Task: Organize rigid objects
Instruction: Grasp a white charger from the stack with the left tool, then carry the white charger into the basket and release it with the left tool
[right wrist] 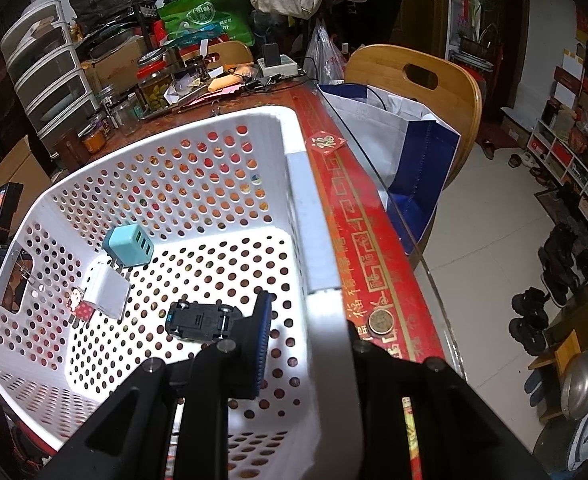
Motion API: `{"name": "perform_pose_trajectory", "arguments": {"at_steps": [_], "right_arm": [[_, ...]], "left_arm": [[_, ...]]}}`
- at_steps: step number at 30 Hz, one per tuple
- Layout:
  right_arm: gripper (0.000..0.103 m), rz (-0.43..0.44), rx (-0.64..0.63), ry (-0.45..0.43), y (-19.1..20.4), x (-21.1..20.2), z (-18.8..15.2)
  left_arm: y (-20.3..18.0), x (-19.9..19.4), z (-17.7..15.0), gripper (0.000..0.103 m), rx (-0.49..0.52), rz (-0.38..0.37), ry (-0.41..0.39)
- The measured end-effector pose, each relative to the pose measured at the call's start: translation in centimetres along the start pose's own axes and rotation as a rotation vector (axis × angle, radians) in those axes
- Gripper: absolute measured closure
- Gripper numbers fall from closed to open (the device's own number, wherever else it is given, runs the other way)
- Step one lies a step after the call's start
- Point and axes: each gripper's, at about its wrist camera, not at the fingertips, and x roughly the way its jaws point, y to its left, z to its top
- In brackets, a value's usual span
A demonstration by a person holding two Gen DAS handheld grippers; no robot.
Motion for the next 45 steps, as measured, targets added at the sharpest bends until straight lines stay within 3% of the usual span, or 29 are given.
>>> {"name": "perform_pose_trajectory", "arguments": {"at_steps": [7, 15, 20, 26, 36, 41, 45], "right_arm": [[0.081, 0.004, -0.003, -0.002, 0.0, 0.0, 0.0], [0.081, 0.014, 0.001, -0.011, -0.1, 0.0, 0.2], [0.081, 0.022, -0.007, -0.012, -0.1, 0.0, 0.2], [0.081, 0.028, -0.013, -0.014, 0.0, 0.0, 0.3], [0.081, 0.03, -0.017, -0.016, 0.0, 0.0, 0.2], [0.081, 0.032, -0.017, -0.017, -0.1, -0.1, 0.1], [0.081, 0.032, -0.015, -0.014, -0.1, -0.1, 0.1]], "left_arm": [[0.5, -4.0, 0.4, 0.036, -0.006, 0.055, -0.081], [0.6, -10.7, 0.9, 0.036, 0.051, 0.259, -0.214], [0.6, -13.6, 0.8, 0.036, 0.067, 0.326, -0.258], [-2.1, -17.1, 0.4, 0.036, 0.107, 0.307, -0.3], [-10.4, -21.8, -0.1, 0.035, 0.221, 0.262, -0.396], [-17.6, -21.3, -0.9, 0.035, 0.361, 0.231, -0.376], [-22.8, -19.1, -1.0, 0.035, 0.466, 0.165, -0.291]]}}
